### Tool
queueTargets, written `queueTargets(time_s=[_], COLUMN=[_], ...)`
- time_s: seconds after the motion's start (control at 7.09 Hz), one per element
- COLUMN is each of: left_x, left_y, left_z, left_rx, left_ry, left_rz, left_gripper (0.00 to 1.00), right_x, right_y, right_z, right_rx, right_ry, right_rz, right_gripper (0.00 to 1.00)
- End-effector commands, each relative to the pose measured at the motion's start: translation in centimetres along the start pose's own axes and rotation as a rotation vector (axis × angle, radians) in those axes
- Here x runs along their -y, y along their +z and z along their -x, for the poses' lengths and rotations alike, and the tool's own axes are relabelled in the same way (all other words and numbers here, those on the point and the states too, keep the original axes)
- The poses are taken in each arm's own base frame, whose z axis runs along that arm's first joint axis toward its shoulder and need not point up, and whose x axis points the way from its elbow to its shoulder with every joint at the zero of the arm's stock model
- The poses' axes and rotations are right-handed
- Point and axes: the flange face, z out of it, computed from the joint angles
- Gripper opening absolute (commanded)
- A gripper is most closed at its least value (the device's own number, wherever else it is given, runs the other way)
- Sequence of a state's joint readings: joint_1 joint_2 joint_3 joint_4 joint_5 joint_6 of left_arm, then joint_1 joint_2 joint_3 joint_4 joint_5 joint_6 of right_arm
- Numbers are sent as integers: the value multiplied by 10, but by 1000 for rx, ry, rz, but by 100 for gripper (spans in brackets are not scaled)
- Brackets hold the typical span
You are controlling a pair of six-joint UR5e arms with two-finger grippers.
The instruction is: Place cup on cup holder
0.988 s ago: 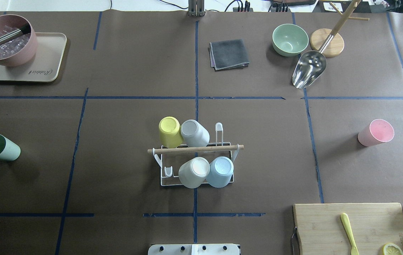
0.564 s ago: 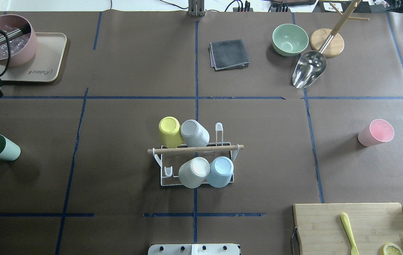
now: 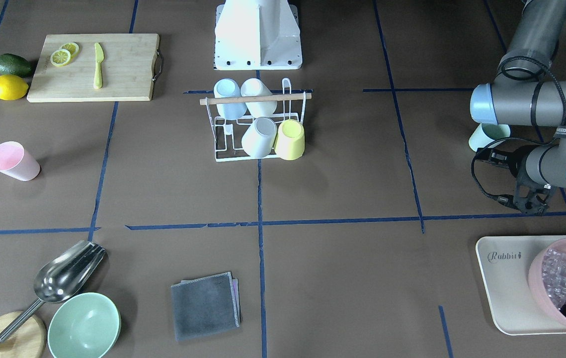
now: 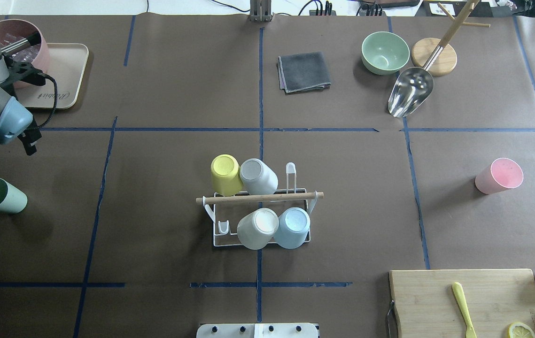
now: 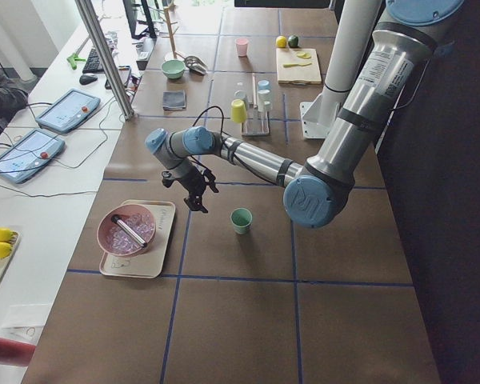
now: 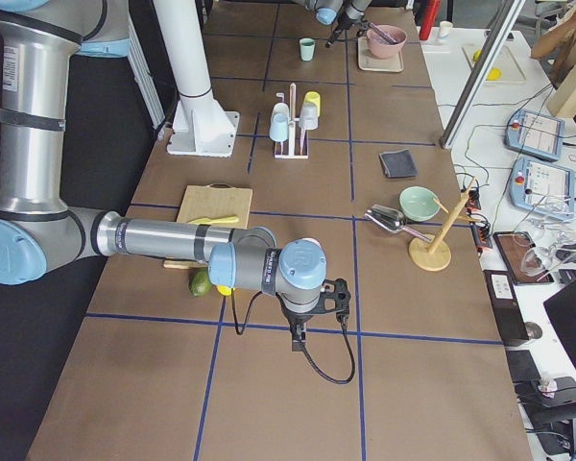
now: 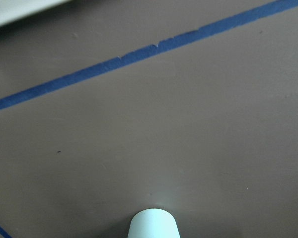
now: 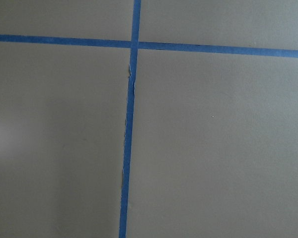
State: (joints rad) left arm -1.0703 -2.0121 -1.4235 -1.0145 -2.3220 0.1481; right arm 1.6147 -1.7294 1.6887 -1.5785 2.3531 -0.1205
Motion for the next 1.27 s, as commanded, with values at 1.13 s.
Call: queueTargets(time_s=[1.13], left_x=[-1], left_y=[117], left_z=[3], left_rx=[3], left_ry=[-114], left_rz=[304], left_gripper=[100], right_x=[-3], right_y=[-4], right_z=[-8], right_rx=[-38], right_ry=[10], right_rz=[-5], right_gripper=[100])
